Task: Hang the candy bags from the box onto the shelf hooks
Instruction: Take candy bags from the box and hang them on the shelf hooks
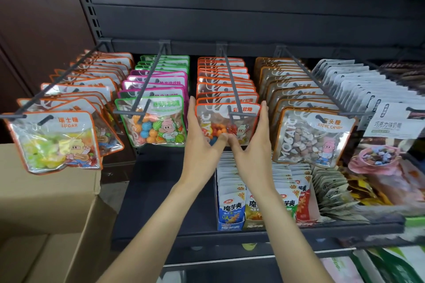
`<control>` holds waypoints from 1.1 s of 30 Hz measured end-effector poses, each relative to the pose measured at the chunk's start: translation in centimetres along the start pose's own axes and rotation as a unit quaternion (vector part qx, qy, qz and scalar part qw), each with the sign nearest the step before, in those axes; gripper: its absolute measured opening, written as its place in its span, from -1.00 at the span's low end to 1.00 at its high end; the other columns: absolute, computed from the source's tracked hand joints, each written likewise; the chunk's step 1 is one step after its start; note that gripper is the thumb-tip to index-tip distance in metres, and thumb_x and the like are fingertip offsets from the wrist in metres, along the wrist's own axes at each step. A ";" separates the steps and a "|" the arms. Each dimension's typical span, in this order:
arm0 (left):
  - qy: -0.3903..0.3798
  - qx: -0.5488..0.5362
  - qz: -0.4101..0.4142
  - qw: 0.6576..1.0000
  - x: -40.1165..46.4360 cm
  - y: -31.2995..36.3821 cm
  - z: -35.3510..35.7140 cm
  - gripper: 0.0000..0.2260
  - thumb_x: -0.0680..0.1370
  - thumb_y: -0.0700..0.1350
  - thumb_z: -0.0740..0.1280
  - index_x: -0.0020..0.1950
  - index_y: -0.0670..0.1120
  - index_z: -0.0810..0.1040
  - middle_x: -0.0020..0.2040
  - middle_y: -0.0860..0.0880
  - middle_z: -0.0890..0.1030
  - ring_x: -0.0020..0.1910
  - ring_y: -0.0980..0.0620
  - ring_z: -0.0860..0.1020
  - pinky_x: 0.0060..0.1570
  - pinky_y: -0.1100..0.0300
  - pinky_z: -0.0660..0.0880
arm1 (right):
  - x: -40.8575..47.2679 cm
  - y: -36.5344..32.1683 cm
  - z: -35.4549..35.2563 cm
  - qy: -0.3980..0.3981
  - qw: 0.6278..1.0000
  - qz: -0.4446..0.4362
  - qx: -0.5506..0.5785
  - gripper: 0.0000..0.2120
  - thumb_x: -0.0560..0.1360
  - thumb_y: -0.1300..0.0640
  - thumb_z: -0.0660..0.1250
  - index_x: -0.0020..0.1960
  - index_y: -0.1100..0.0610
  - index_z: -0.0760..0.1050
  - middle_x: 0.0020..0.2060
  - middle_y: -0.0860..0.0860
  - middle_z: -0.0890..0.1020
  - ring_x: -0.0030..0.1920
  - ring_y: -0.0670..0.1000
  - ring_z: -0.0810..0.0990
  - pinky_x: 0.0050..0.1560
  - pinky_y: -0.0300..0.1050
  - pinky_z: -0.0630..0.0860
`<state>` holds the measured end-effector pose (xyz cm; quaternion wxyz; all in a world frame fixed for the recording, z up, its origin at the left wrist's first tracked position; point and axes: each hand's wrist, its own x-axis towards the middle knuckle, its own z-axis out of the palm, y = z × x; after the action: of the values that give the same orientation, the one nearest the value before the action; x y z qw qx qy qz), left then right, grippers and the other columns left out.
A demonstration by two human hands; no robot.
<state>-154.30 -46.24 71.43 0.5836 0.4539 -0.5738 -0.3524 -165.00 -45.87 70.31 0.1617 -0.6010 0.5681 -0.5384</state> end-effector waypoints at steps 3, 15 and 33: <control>0.016 0.000 0.044 0.999 -0.6 0.7 -0.2 -0.19 0.51 -0.30 0.36 0.55 0.11 -0.07 0.47 0.23 0.19 0.43 0.34 0.22 0.32 0.35 0.31 | -0.6 -0.3 -0.3 -0.005 1.000 -0.002 0.015 -0.21 0.57 0.23 0.31 0.57 0.12 -0.17 0.57 0.04 0.01 0.56 -0.03 -0.01 0.48 -0.33 0.05; -0.037 0.417 0.201 0.886 4.9 8.4 -2.8 -0.67 0.64 -0.15 0.16 0.40 -0.10 0.44 0.42 -0.02 0.43 0.45 0.02 0.30 0.40 0.26 0.13 | 4.2 -7.4 -6.7 -0.044 0.942 -0.165 -0.288 -0.45 0.60 0.33 0.18 0.55 0.16 0.13 0.55 0.07 0.13 0.54 0.02 0.11 0.44 -0.37 0.02; -0.265 0.574 0.068 0.772 5.5 7.2 -3.4 -0.54 0.67 0.08 -0.23 0.57 0.01 -0.12 0.58 0.06 -0.18 0.53 0.15 -0.24 0.48 0.01 -0.33 | 9.5 -6.8 -6.8 -0.396 0.768 -0.107 -0.491 -0.32 0.63 -0.22 -0.15 0.56 0.16 -0.27 0.56 0.04 -0.24 0.54 -0.02 -0.28 0.55 0.05 -0.20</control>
<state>-151.23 -48.52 80.31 0.0620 0.5533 -0.8304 -0.0232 -169.28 -49.12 82.73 -0.0032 -0.8153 0.5726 0.0863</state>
